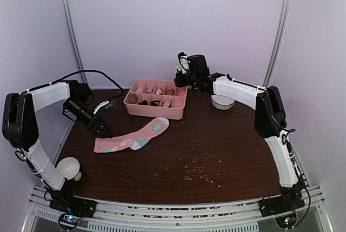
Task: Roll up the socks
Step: Move the storage box to the center of the board.
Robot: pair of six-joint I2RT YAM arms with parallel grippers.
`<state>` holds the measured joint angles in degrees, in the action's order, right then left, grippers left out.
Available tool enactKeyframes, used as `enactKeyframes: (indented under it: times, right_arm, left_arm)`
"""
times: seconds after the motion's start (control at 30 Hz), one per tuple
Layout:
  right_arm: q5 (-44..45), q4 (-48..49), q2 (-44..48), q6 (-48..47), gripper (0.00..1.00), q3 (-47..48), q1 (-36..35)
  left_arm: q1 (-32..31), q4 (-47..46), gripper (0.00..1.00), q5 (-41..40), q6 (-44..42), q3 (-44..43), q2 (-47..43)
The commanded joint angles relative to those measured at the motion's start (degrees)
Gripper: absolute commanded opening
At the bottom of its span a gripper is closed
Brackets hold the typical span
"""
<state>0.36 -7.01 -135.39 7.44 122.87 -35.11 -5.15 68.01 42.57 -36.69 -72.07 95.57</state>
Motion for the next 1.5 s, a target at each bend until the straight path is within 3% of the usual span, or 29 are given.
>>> enactKeyframes:
  times: [0.0,0.43,0.57,0.7,0.97,1.47]
  right_arm:
    - [-0.49,-1.86,-3.60,0.84,0.00,5.79,1.95]
    - [-2.68,-13.79,-9.72,16.97,0.00,12.43,5.79]
    - [-7.86,-15.64,-9.84,16.83,0.00,10.90,4.37]
    - [-6.53,-12.84,-4.39,12.00,0.00,4.00,1.86]
    - [-4.76,-6.94,2.47,10.82,0.00,-5.61,-0.49]
    - [-2.58,-18.08,1.72,10.91,0.00,-9.91,-3.23]
  left_arm:
    - [0.96,0.80,0.98,0.26,-3.16,0.10,-1.35]
    - [1.63,0.78,0.98,1.49,-2.49,-2.63,-0.52]
    - [2.13,0.42,0.98,2.45,-2.12,-2.50,-0.93]
    - [2.26,-0.09,0.98,2.59,-2.15,-0.69,-1.50]
    - [2.39,-0.07,0.98,2.39,-2.86,1.98,-3.73]
    - [2.84,-0.62,0.98,1.46,-3.02,4.34,-5.52]
